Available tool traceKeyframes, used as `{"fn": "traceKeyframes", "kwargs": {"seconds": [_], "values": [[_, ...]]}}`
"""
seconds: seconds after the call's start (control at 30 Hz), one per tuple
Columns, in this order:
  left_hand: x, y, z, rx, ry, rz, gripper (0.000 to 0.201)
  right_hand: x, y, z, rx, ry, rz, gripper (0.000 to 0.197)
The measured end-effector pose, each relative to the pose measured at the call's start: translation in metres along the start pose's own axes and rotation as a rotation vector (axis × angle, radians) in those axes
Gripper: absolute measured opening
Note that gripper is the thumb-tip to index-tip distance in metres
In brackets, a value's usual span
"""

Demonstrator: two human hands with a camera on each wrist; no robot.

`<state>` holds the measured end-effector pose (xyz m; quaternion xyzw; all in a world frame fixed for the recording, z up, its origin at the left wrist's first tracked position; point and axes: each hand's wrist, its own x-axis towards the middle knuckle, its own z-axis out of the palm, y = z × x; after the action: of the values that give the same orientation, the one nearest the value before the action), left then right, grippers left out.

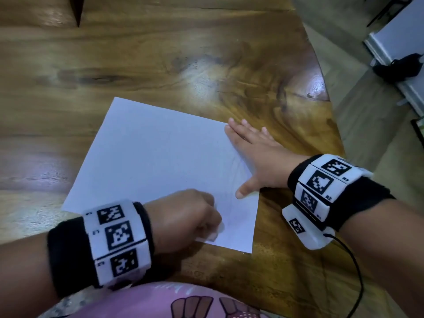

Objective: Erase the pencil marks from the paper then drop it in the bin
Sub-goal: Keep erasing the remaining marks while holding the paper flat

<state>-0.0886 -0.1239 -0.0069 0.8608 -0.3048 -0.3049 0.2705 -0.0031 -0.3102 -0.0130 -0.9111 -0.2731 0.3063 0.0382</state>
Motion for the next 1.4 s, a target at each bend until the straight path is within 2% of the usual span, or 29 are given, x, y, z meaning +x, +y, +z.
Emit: {"fn": "traceKeyframes", "kwargs": {"seconds": [0.1, 0.2, 0.27, 0.37, 0.4, 0.43, 0.47, 0.53, 0.6, 0.67, 0.77, 0.8, 0.83, 0.93, 1.0, 1.17, 1.27, 1.4], "values": [[0.016, -0.009, -0.031, 0.045, 0.173, -0.036, 0.011, 0.0, 0.0, -0.001, -0.008, -0.007, 0.0, 0.136], [0.018, -0.015, -0.035, 0.061, 0.217, -0.046, 0.009, -0.001, 0.0, -0.002, 0.0, -0.015, -0.003, 0.136], [0.004, -0.012, -0.025, 0.043, 0.15, -0.019, 0.013, -0.001, 0.001, -0.001, 0.012, -0.01, -0.006, 0.135], [-0.015, -0.011, -0.012, -0.015, -0.025, -0.024, 0.01, -0.002, 0.001, -0.001, 0.017, -0.009, -0.009, 0.135], [-0.015, -0.013, -0.013, -0.028, -0.04, -0.029, 0.009, -0.002, 0.001, -0.001, 0.014, -0.008, -0.009, 0.135], [-0.011, -0.014, -0.018, -0.017, -0.023, -0.046, 0.007, -0.002, 0.001, -0.002, 0.011, -0.009, -0.009, 0.135], [-0.006, -0.016, -0.024, 0.007, 0.05, -0.048, 0.005, -0.002, 0.0, -0.002, 0.01, -0.01, -0.009, 0.135], [0.005, -0.021, -0.034, 0.085, 0.213, -0.046, 0.015, -0.001, 0.0, -0.002, 0.012, -0.011, -0.006, 0.135], [0.007, -0.022, -0.035, 0.091, 0.245, -0.065, 0.008, -0.001, 0.0, -0.001, 0.006, -0.013, -0.006, 0.135], [-0.003, -0.019, -0.024, 0.042, 0.147, -0.046, 0.005, -0.001, 0.0, -0.001, 0.01, -0.015, -0.007, 0.136], [-0.015, -0.019, -0.009, -0.029, -0.054, -0.1, 0.008, -0.001, 0.001, -0.001, 0.01, -0.012, -0.006, 0.135], [-0.013, -0.02, -0.008, -0.07, -0.065, -0.119, 0.01, -0.001, 0.0, -0.001, 0.009, -0.013, -0.006, 0.135], [-0.005, -0.02, -0.012, -0.053, -0.041, -0.104, 0.009, -0.001, 0.0, -0.001, 0.006, -0.016, -0.006, 0.135], [0.019, -0.015, -0.024, 0.054, 0.186, -0.035, 0.007, -0.001, -0.001, -0.002, 0.001, -0.016, -0.003, 0.136], [0.024, -0.01, -0.025, 0.086, 0.218, -0.048, 0.009, -0.001, 0.0, -0.002, 0.002, -0.019, -0.001, 0.136], [-0.001, -0.004, -0.009, 0.057, -0.011, -0.024, 0.012, -0.001, 0.001, -0.002, 0.019, -0.019, 0.001, 0.136], [-0.002, -0.005, -0.005, 0.076, -0.004, -0.044, 0.012, -0.003, 0.0, -0.002, 0.012, -0.016, 0.018, 0.135], [-0.002, -0.008, -0.005, 0.024, 0.012, -0.1, 0.011, -0.014, 0.002, -0.001, 0.036, 0.024, 0.163, 0.131]]}}
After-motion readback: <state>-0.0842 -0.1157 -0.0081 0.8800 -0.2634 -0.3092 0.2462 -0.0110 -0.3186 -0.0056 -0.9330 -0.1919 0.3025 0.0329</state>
